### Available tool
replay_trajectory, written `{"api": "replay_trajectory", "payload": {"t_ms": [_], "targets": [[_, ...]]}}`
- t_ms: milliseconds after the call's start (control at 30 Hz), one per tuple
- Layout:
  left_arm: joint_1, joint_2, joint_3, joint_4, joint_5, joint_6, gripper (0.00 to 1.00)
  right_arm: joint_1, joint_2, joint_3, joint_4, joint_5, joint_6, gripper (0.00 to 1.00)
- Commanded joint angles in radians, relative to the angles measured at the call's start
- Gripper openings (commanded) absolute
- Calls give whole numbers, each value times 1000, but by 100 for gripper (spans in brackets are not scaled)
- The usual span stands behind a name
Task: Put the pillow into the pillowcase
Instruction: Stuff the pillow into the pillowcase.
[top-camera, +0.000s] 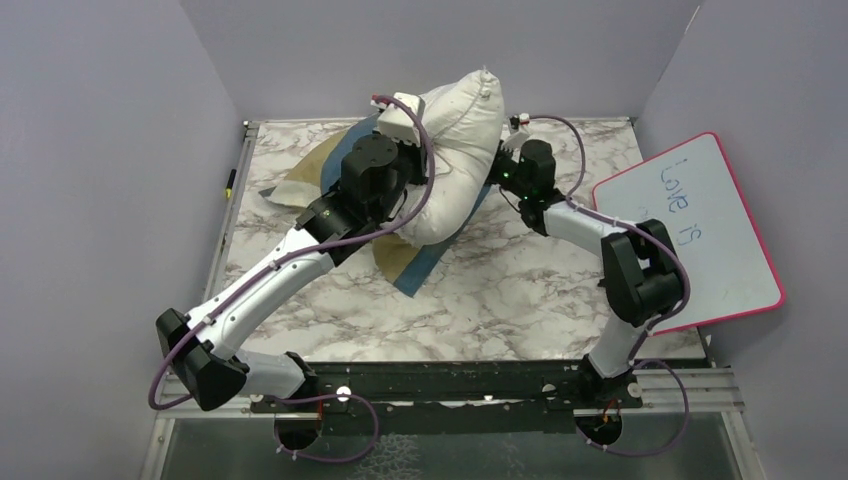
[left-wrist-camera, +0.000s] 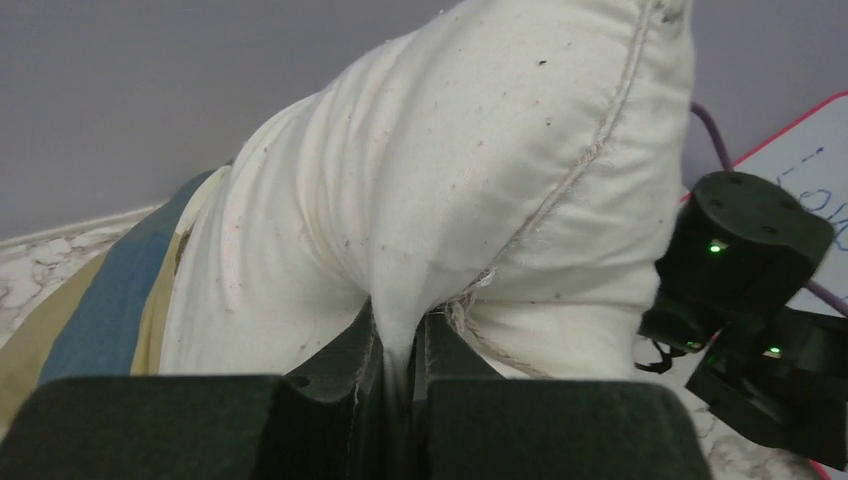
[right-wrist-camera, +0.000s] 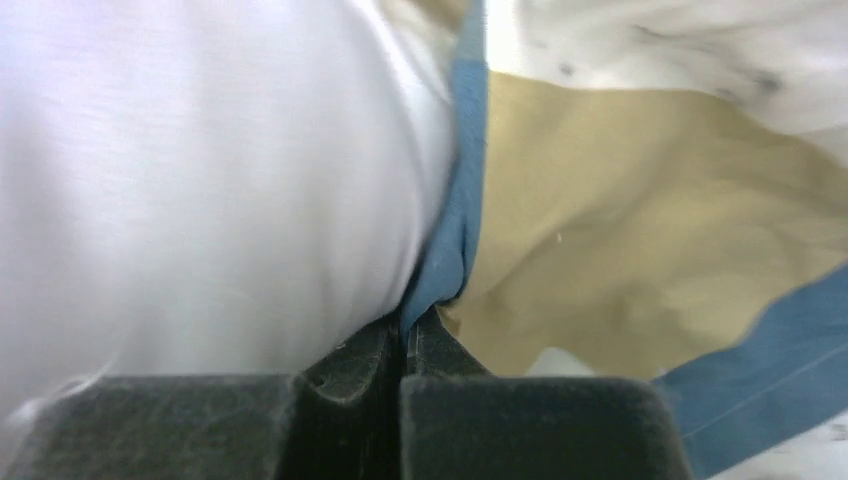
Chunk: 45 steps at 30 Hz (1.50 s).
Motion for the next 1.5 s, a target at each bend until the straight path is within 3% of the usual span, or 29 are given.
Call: {"api": "replay_trajectory", "payload": {"t_ms": [0,200,367,400,533,600,700,933,1333,1467], "targets": [[15,61,-142,24,-181,121,0,-19,-118,-56,308,-365,186,0],[18,167,-294,98,-132,125,0,-29,-181,-113,442,-448,326,0],[23,194,-302,66,-3,48,0,-30,-218,-98,270,-404,263,0],[24,177,-287,51,68,22,8,-30,-213,-90,227,-386,247,0],[19,71,-216,31,311,-62,54,-31,-160,-73,183,-364,264,0],[15,22,-182,34,378,-86,67,-31,-130,-74,198,-366,289,0],[9,-30,-141,35,427,-85,76,-31,-114,-91,221,-345,307,0],[-8,-43,-57,10,429,-64,80,-31,-115,-71,147,-318,259,0],[-144,24,158,-53,378,50,82,-31,-97,-54,84,-289,235,0],[-192,55,198,-92,260,106,82,-31,-87,-54,86,-281,242,0]]}}
